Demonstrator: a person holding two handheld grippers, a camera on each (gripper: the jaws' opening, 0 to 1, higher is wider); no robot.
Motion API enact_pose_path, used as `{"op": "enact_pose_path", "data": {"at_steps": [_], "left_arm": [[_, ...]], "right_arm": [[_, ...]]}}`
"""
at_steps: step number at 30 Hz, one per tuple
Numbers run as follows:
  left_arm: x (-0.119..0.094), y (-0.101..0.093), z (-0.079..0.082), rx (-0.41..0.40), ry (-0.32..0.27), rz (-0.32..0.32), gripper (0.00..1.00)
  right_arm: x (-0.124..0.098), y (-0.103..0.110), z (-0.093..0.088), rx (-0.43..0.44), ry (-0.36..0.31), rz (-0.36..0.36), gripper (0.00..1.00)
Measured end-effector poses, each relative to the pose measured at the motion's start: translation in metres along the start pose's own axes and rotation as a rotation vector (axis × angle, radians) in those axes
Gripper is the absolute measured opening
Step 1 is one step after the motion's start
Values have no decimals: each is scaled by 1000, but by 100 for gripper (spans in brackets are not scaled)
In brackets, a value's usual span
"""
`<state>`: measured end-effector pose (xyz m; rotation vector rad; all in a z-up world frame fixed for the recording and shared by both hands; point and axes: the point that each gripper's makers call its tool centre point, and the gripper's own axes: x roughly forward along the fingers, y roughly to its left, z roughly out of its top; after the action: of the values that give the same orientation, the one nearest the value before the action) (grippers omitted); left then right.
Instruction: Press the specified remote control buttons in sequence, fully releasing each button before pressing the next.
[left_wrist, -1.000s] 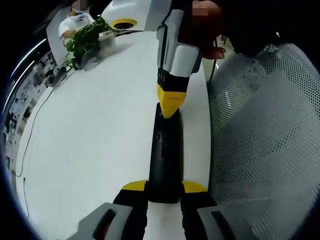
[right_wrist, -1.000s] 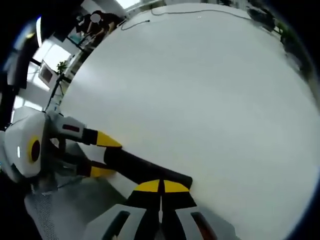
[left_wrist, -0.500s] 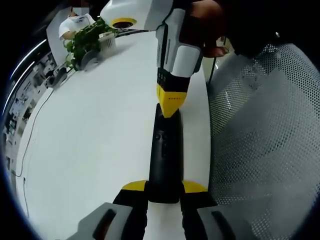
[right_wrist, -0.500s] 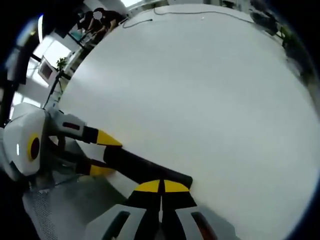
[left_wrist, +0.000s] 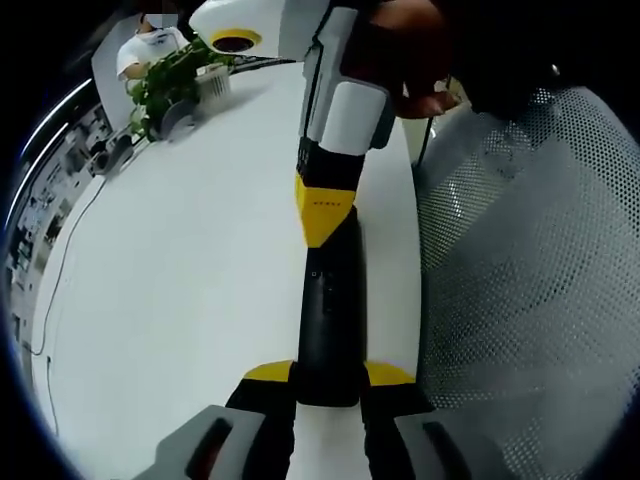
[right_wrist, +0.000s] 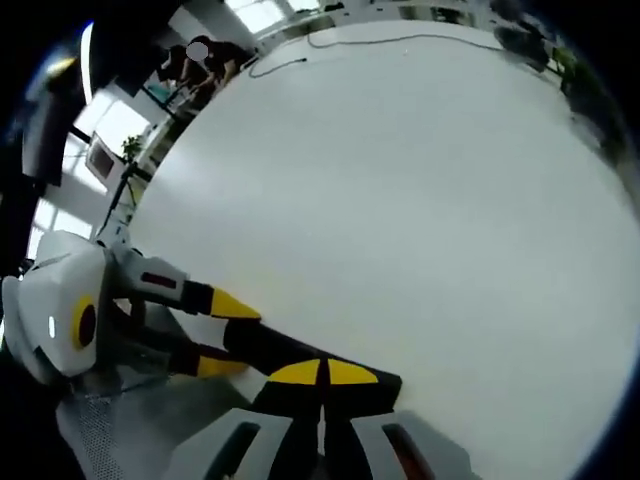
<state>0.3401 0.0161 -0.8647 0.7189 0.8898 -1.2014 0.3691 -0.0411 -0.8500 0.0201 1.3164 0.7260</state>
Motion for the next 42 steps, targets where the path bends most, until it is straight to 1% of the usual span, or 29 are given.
{"op": "enact_pose_path", "data": {"at_steps": [3, 4, 7, 12, 14, 16, 17, 18, 22, 24, 29, 32, 34, 35, 39, 42], "left_arm": [[0, 0, 0, 0, 1, 0, 24], [0, 0, 0, 0, 1, 0, 24], [0, 0, 0, 0, 4, -1, 24], [0, 0, 0, -7, 6, -3, 24], [0, 0, 0, -6, 8, -3, 24], [0, 0, 0, -6, 11, -3, 24], [0, 0, 0, -6, 11, -3, 24], [0, 0, 0, -6, 11, -3, 24], [0, 0, 0, -7, 7, -3, 24], [0, 0, 0, -7, 6, -3, 24], [0, 0, 0, -8, 3, -1, 24], [0, 0, 0, -8, 3, 0, 24], [0, 0, 0, -7, 3, 0, 24], [0, 0, 0, -7, 3, 0, 24], [0, 0, 0, -8, 2, 0, 24], [0, 0, 0, -6, 4, 1, 24]], "right_arm": [[3, -6, -5, -42, 27, -49, 0], [4, -4, -4, -53, 18, -43, 0], [3, -5, -4, -55, 22, -53, 0], [4, -7, -3, -36, 6, -52, 0], [4, -6, -3, -89, 8, -65, 0], [5, -5, -2, -85, 10, -73, 0], [5, -6, -2, -69, 15, -77, 0], [5, -7, -2, -54, 19, -73, 0], [4, -7, -3, -51, 10, -59, 0], [3, -6, -2, -63, 11, -57, 0], [3, -4, -3, -144, 25, -76, 0], [3, -5, -3, -142, 27, -81, 0], [2, -5, -4, -133, 32, -73, 0], [2, -3, -5, -121, 42, -58, 0], [2, 7, -7, -84, 46, -3, 0], [1, 9, -8, -93, 46, -7, 0]]}}
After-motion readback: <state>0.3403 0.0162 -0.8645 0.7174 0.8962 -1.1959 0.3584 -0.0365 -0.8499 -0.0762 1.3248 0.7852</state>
